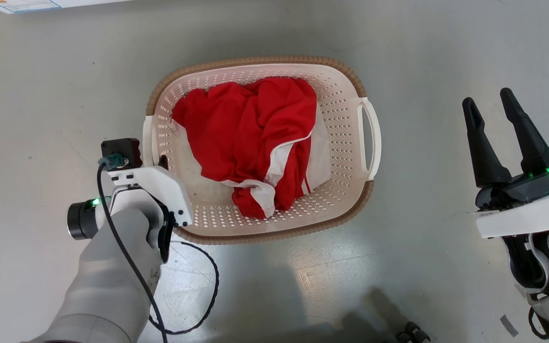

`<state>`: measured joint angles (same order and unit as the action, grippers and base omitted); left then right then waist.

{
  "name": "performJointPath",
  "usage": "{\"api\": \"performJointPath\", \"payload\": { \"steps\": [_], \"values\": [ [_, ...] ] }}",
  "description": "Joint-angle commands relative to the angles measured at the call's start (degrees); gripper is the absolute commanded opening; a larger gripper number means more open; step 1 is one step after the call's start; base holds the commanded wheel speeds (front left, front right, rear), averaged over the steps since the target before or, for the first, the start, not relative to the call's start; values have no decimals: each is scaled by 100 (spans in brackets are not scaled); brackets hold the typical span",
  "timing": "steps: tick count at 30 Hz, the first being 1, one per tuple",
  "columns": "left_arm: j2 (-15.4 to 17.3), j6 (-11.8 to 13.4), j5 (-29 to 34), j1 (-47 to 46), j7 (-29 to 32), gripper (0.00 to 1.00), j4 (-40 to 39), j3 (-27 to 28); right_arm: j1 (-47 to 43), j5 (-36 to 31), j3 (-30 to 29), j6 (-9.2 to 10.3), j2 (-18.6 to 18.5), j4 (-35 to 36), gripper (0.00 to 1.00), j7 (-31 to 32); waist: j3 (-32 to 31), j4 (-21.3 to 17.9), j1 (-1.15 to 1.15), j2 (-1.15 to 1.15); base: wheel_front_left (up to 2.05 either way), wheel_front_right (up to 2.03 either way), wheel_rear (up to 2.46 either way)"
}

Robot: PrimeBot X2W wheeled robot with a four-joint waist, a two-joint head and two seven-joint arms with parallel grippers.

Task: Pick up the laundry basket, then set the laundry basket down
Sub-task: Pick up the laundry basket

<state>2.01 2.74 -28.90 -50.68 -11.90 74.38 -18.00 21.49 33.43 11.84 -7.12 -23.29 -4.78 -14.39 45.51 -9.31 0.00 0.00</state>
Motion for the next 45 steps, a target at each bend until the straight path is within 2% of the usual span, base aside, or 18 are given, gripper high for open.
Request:
{"api": "performJointPath", "payload": {
  "steps": [1, 6, 15, 16, 17, 18, 36, 45],
  "values": [
    [89, -67, -68, 236, -113, 0, -50, 109, -135, 42, 103, -36, -108, 76, 100, -61, 4, -4, 0, 0, 0, 0, 0],
    [88, -103, -217, 289, -116, 0, -49, 11, -122, 46, 105, -36, -131, 74, 100, -61, 33, -11, 0, 0, 0, 0, 0],
    [88, -14, -438, 278, -109, 0, -48, -218, -125, 53, 107, -36, -169, 82, 100, -61, 53, 12, 0, 0, 0, 0, 0],
    [88, 13, -469, 274, -105, 43, -48, -229, -124, 53, 108, -36, -172, 82, 100, -61, 55, 17, 0, 0, 0, 0, 0],
    [88, 28, -495, 268, -104, 92, -47, -248, -122, 53, 110, -36, -174, 82, 100, -61, 57, 22, 0, 0, 0, 0, 0],
    [88, 41, -518, 265, -102, 100, -47, -269, -119, 51, 115, -36, -174, 83, 100, -61, 57, 26, 0, 0, 0, 0, 0],
    [91, 318, -573, 310, -291, 100, -171, -516, -152, 69, 170, -36, -92, -34, 100, -61, -244, 104, 0, 0, 0, 0, 0],
    [218, 544, -141, 935, -308, 100, -1399, -297, -213, 65, 222, -36, 12, -135, 100, -61, -843, 187, 0, 0, 0, 0, 0]
  ]
}}
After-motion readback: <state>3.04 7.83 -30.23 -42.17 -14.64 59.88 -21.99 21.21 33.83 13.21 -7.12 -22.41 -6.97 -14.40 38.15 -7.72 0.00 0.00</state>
